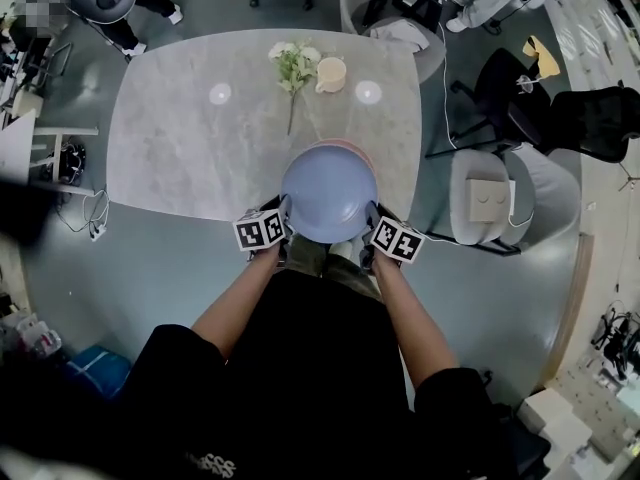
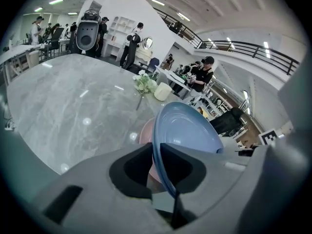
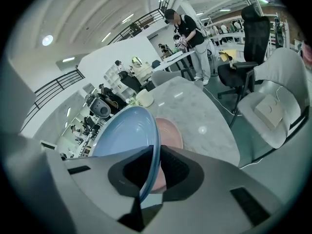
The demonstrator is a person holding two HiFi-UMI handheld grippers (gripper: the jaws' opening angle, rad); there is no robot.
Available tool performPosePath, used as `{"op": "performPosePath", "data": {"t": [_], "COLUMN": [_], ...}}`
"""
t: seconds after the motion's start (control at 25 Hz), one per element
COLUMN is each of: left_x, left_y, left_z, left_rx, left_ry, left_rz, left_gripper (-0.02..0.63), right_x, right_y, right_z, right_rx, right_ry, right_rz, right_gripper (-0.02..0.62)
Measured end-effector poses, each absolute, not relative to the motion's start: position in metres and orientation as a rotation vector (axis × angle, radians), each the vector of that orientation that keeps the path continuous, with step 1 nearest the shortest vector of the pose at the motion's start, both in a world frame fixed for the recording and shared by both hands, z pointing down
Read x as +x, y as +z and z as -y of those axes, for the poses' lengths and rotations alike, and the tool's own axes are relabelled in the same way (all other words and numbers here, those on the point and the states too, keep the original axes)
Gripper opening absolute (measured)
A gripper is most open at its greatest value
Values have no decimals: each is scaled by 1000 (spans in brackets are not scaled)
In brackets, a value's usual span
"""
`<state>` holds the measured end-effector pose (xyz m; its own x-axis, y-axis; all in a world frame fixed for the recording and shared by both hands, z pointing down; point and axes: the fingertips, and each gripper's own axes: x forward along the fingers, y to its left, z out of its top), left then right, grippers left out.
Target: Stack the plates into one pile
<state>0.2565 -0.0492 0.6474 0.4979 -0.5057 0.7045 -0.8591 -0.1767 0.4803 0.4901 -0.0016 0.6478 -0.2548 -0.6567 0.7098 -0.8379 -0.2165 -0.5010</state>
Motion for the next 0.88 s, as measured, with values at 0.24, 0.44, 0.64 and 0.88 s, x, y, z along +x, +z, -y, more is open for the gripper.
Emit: {"op": "performPosePath", "data": {"t": [0.24, 0.44, 0.64, 0.88], "left_x": [277, 285, 287, 285], "left_y": [672, 691, 705, 714], "left_z": [57, 65, 73, 80], "left_rx": [1838, 1842, 1835, 1831], "left_ry": [542, 561, 573, 588], "left_rz": [1077, 1059, 1037, 1035], "left_gripper": [60, 63, 67, 71], "right_x": [509, 514, 514, 512], "right_y": [666, 691, 712, 721], "right_z": [8, 12, 16, 21], "right_rx": [1814, 1801, 1778, 1794], "right_ry": [1456, 1462, 1479, 1417], "right_rz": [1781, 1737, 1703, 1688], "right_gripper": [48, 47, 48, 48]}}
